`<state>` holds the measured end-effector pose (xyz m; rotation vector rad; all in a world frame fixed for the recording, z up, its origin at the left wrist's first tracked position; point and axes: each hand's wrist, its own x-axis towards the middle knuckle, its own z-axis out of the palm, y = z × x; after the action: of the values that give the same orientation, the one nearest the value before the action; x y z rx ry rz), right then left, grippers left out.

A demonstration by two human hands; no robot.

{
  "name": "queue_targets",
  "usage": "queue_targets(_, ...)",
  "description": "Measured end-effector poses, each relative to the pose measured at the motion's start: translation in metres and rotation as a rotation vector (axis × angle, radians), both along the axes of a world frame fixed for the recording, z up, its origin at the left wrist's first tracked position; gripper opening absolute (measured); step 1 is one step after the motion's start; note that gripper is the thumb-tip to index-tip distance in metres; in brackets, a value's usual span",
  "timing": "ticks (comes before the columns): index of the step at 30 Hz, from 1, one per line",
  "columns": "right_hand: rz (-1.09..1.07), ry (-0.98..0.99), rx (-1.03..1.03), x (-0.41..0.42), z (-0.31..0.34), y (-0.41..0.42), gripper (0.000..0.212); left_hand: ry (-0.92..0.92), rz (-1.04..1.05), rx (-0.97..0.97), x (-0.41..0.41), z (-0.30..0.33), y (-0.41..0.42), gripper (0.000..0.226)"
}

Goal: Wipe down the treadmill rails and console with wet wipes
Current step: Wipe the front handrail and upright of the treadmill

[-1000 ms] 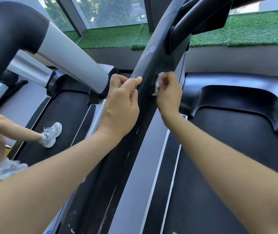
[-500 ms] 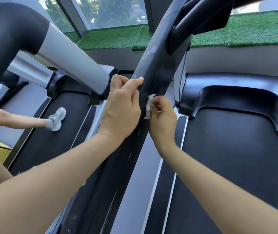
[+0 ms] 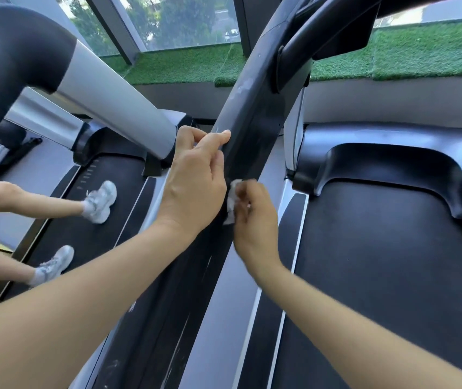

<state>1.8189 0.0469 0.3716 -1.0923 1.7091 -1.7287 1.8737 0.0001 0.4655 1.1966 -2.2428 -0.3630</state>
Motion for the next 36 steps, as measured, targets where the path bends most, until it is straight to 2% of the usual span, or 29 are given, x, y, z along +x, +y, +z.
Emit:
queue_targets(2,-0.067,0.049,0.008,-0.024,-0.001,-0.031,0.035,0.005,0.002,0.006,0.000,0.000,-0.001,0.035)
queue_targets(4,-0.144,0.055,0.092,-0.052,-0.004,-0.061,0.023,0.005,0.005,0.013,0.000,0.000,0.000,0.035)
queue_targets(6,-0.191,0.080,0.159,-0.064,-0.005,-0.075,0.021,0.000,0.004,0.014,0.000,0.001,0.000,0.034)
queue_targets(8,-0.205,0.122,0.142,-0.051,-0.003,-0.063,0.021,0.003,0.003,0.019,0.000,0.001,0.000,0.035)
queue_targets(11,-0.064,0.142,0.008,0.000,-0.008,-0.005,0.026,0.003,0.014,0.024,0.001,0.001,0.000,0.035)
queue_targets(13,-0.001,0.153,0.011,0.015,-0.014,0.018,0.025,-0.003,0.013,0.017,0.000,0.002,0.000,0.035)
queue_targets(16,-0.062,0.149,0.073,-0.015,-0.014,-0.020,0.016,-0.005,0.007,0.008,0.001,0.001,0.000,0.035)
queue_targets(18,-0.162,0.151,0.096,-0.045,-0.011,-0.056,0.018,0.005,0.006,0.008,0.000,0.001,-0.001,0.034)
queue_targets(22,-0.253,-0.015,0.257,-0.092,-0.021,-0.112,0.017,0.012,-0.002,0.006,0.001,-0.001,-0.002,0.033)
queue_targets(24,-0.304,0.094,0.329,-0.101,-0.022,-0.118,0.018,0.016,-0.004,0.014,0.001,-0.001,-0.001,0.034)
queue_targets(29,-0.174,0.062,0.239,-0.042,-0.028,-0.053,0.017,0.011,0.005,0.004,0.001,0.000,-0.002,0.034)
queue_targets(32,-0.068,-0.025,0.220,-0.004,-0.037,-0.007,0.026,-0.012,0.002,-0.005,0.000,0.000,-0.001,0.034)
queue_targets(36,-0.110,-0.139,0.221,-0.020,-0.031,-0.029,0.025,-0.010,0.002,-0.011,0.001,0.000,-0.001,0.034)
